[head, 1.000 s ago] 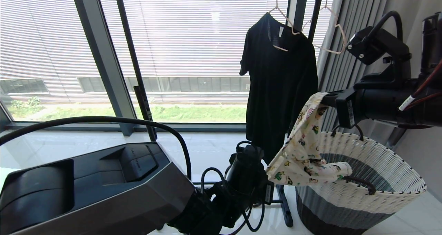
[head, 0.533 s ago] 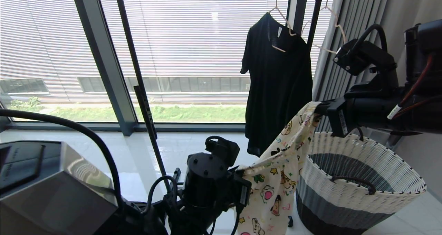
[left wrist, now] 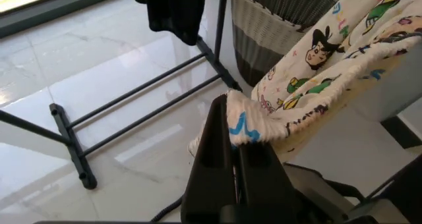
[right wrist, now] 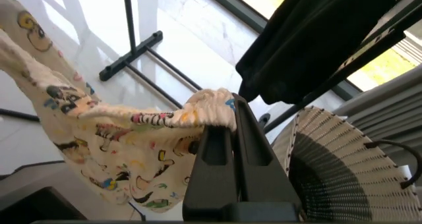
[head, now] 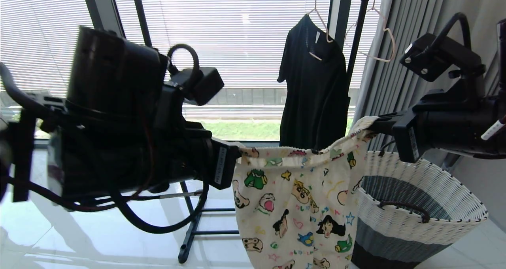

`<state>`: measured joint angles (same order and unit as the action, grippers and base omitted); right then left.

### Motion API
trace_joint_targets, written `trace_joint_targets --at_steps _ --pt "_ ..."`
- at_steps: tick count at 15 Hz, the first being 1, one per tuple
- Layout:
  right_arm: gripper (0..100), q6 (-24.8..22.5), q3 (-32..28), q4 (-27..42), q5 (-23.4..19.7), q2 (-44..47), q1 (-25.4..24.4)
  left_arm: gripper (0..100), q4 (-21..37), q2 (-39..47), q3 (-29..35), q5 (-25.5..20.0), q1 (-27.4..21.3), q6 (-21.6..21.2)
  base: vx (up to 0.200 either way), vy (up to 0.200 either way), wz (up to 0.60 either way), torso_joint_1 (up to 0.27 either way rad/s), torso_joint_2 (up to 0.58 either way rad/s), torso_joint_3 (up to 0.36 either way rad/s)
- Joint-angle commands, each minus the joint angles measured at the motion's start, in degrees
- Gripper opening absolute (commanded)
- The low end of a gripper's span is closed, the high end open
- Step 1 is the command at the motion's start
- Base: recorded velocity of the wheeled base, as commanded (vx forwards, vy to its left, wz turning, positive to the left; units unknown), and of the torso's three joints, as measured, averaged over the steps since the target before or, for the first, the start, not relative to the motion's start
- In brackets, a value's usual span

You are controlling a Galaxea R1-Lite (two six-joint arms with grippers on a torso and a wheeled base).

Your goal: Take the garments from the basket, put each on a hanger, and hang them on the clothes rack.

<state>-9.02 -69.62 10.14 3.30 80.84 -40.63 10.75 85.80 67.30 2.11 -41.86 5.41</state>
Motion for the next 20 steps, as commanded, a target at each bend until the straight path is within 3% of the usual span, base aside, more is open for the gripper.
trace_joint_targets --at_steps 1,6,9,11,14,18,20 --pt "0 -0.1 -2.3 2.0 0.0 -2.7 -0.1 0 14.6 -5.6 14.8 -2.5 1.4 -0.1 0.000 0.000 0.00 0.000 0.00 0.000" --pt "0 -0.3 -15.3 11.2 -0.1 -1.7 -0.2 0 16.8 -7.2 17.7 -2.5 1.2 -0.8 0.000 0.000 0.00 0.000 0.00 0.000" --pt "0 -0.3 -15.9 13.0 -0.1 -2.4 -0.2 0 16.3 -8.7 14.2 -2.1 0.7 -3.8 0.000 0.000 0.00 0.000 0.00 0.000" --pt "0 -0.3 -16.1 14.9 -0.1 -3.2 -1.5 0 12.3 -10.4 9.3 -2.2 0.6 -9.1 0.000 0.000 0.00 0.000 0.00 0.000" --pt "0 -0.3 -15.9 18.7 -0.2 -6.0 -2.6 0 4.8 -8.8 8.3 -2.2 0.6 -10.9 0.000 0.000 0.00 0.000 0.00 0.000" --pt "0 0.1 -15.8 27.4 -0.4 -10.7 -12.4 0 1.0 -2.0 15.2 -2.5 -0.1 -11.1 0.000 0.000 0.00 0.000 0.00 0.000" --pt "0 0.1 -15.8 27.7 -0.4 -10.2 -16.1 0 1.0 0.8 19.4 -2.5 -0.7 -11.1 0.000 0.000 0.00 0.000 0.00 0.000"
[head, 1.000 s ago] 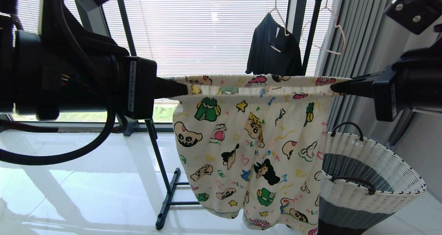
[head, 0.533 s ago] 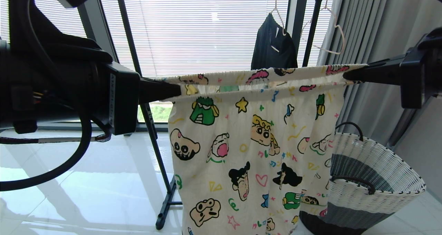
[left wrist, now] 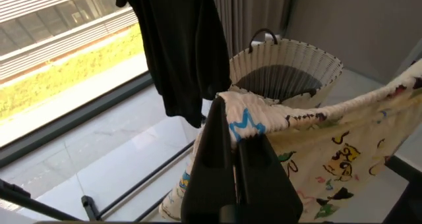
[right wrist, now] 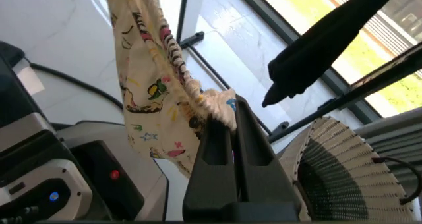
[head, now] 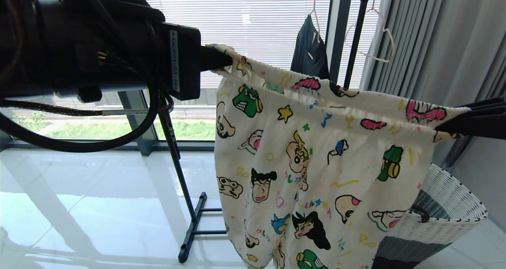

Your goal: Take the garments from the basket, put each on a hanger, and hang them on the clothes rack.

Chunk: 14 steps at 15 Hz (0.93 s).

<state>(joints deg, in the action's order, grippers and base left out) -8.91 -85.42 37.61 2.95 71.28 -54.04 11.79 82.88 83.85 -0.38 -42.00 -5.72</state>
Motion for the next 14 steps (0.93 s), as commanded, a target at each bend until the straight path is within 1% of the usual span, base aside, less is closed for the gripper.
trace_joint_targets --at_steps 1,6,8,9,10,12,13,14 --pt "0 -0.1 0.0 0.2 0.0 0.0 -3.4 0 0.0 4.5 4.0 -0.1 -0.7 0.0 0.000 0.000 0.00 0.000 0.00 0.000" --pt "0 -0.1 0.0 0.1 0.2 0.4 -3.6 0 0.1 4.3 4.7 -0.1 -1.3 0.0 0.000 0.000 0.00 0.000 0.00 0.000" --pt "0 -0.1 -0.8 -0.4 0.4 1.1 -2.0 0 1.0 2.6 3.7 0.1 -1.3 0.1 0.000 0.000 0.00 0.000 0.00 0.000" --pt "0 -0.1 -2.6 -3.0 0.3 3.0 -0.3 0 3.2 -1.0 0.3 0.2 -1.6 0.2 0.000 0.000 0.00 0.000 0.00 0.000" --pt "0 -0.1 -4.2 -4.3 0.3 4.7 0.3 0 4.0 -3.8 -3.0 0.3 -3.1 0.3 0.000 0.000 0.00 0.000 0.00 0.000" --pt "0 -0.1 -7.9 -5.6 0.2 8.3 1.7 0 4.2 -8.8 -9.1 0.4 -6.4 0.4 0.000 0.000 0.00 0.000 0.00 0.000" --pt "0 -0.1 -10.7 -6.2 0.2 10.5 1.7 0 4.2 -12.0 -13.4 0.5 -9.5 0.4 0.000 0.000 0.00 0.000 0.00 0.000" --pt "0 -0.1 -12.8 -6.2 0.1 12.2 1.7 0 4.2 -13.8 -15.8 0.6 -11.7 0.4 0.000 0.000 0.00 0.000 0.00 0.000"
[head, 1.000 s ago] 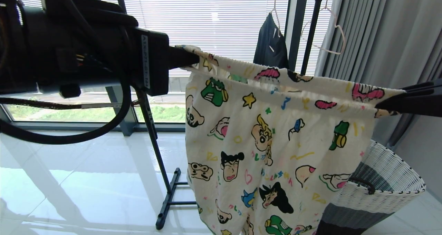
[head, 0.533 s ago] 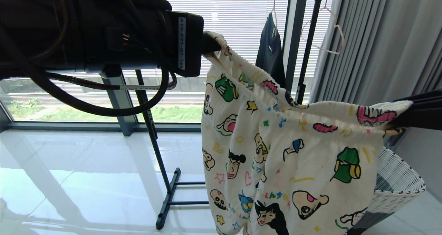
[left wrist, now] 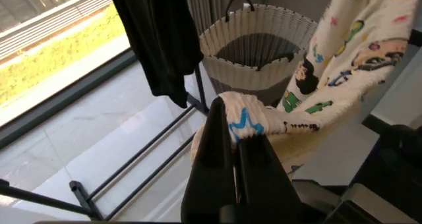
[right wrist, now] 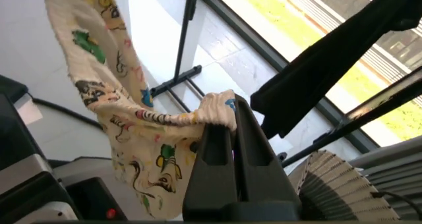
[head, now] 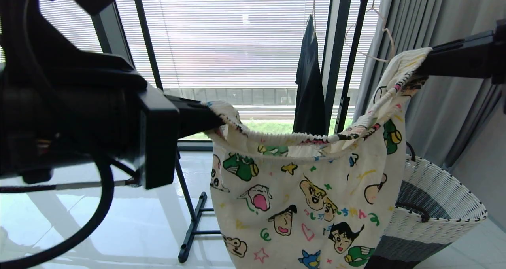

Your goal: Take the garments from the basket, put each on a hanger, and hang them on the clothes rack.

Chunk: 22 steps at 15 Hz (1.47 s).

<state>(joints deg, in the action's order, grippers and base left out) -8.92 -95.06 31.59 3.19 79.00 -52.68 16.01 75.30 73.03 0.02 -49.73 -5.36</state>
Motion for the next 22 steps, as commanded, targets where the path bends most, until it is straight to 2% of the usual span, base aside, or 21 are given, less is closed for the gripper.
trace_joint_targets --at_steps 1,5,10,11,14,15,16,17,18,22 --pt "0 0.0 -5.3 -0.2 -0.2 6.2 0.3 0 0.0 -7.6 -7.2 0.9 -6.4 0.0 0.000 0.000 0.00 0.000 0.00 0.000" --pt "0 0.0 -9.1 -0.2 -0.2 9.1 0.3 0 0.0 -7.9 -8.4 4.3 -12.5 0.0 0.000 0.000 0.00 0.000 0.00 0.000" --pt "0 0.0 -8.9 -0.1 -0.1 8.7 0.3 0 0.0 -7.5 -8.3 4.4 -12.9 -0.1 0.000 0.000 0.00 0.000 0.00 0.000" --pt "0 0.0 -8.8 0.0 -0.1 8.1 0.3 0 0.0 -7.0 -8.0 4.5 -12.3 -0.2 0.000 0.000 0.00 0.000 0.00 0.000" --pt "0 0.0 -8.6 3.7 0.0 5.5 0.7 0 -0.1 -3.1 -3.4 5.9 -5.8 -0.3 0.000 0.000 0.00 0.000 0.00 0.000" --pt "0 0.0 -8.6 8.2 0.0 3.4 0.8 0 -0.3 0.0 -0.3 6.8 -1.6 -0.3 0.000 0.000 0.00 0.000 0.00 0.000" --pt "0 0.0 -8.7 10.6 0.0 2.7 0.8 0 -0.4 1.5 0.8 8.2 0.5 -0.3 0.000 0.000 0.00 0.000 0.00 0.000" --pt "0 0.0 -8.6 12.9 -0.1 1.7 0.8 0 -0.4 3.6 3.4 11.0 0.9 -0.2 0.000 0.000 0.00 0.000 0.00 0.000" --pt "0 0.0 -8.6 13.0 -0.1 1.8 0.8 0 -0.4 4.6 5.0 12.0 0.9 0.2 0.000 0.000 0.00 0.000 0.00 0.000" --pt "0 0.0 -8.6 13.0 -0.1 2.4 0.7 0 -0.4 5.4 5.5 12.5 -0.5 0.1 0.000 0.000 0.00 0.000 0.00 0.000"
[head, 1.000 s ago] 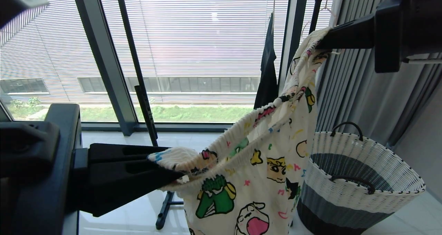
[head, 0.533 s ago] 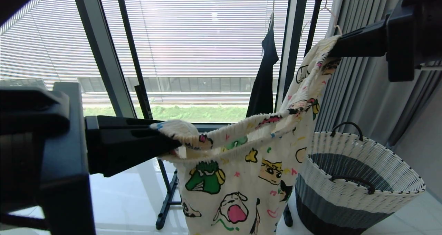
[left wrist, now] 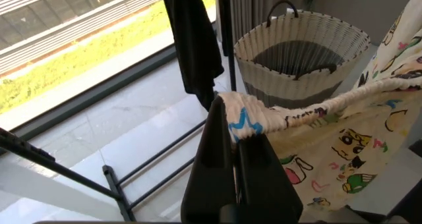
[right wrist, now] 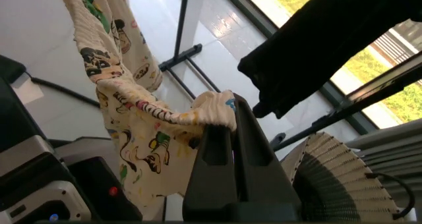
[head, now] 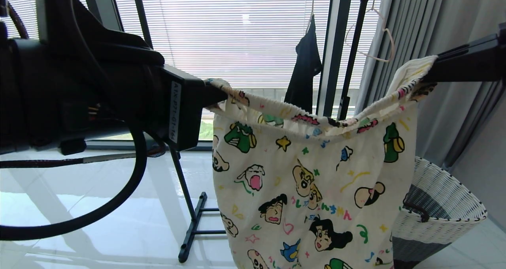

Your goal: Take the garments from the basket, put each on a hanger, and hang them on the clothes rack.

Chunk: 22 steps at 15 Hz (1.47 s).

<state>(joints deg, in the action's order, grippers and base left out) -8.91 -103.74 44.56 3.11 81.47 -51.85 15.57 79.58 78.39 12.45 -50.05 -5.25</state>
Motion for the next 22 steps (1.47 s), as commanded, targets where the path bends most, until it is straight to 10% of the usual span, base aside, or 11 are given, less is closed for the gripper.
trace_joint_targets --at_steps 1,2,7,15,18,22 --pt "0 0.0 0.0 0.2 0.1 -0.2 -0.1 0 0.0 1.1 0.2 0.1 -0.1 0.0 0.000 0.000 0.00 0.000 0.00 0.000" --pt "100 0.0 0.2 0.2 0.1 -0.2 -0.1 0 0.0 1.2 0.2 0.6 -0.1 0.0 0.000 0.000 0.00 0.000 0.00 0.000" --pt "100 0.1 5.1 0.2 0.2 -2.8 0.2 0 0.0 2.1 0.0 2.1 0.0 0.0 0.000 0.000 0.00 0.000 0.00 0.000" --pt "100 -0.2 21.6 0.2 1.5 -15.2 16.3 0 0.0 1.5 -5.9 10.0 3.3 -0.4 0.000 0.000 0.00 0.000 0.00 0.000" --pt "100 0.3 27.5 -0.2 4.8 -19.2 25.4 0 0.3 -3.6 -11.2 12.5 11.4 -2.0 0.000 0.000 0.00 0.000 0.00 0.000" --pt "100 1.7 36.2 -1.0 5.2 -24.3 37.9 0 0.3 -10.4 -20.6 12.3 33.9 -2.3 0.000 0.000 0.00 0.000 0.00 0.000"
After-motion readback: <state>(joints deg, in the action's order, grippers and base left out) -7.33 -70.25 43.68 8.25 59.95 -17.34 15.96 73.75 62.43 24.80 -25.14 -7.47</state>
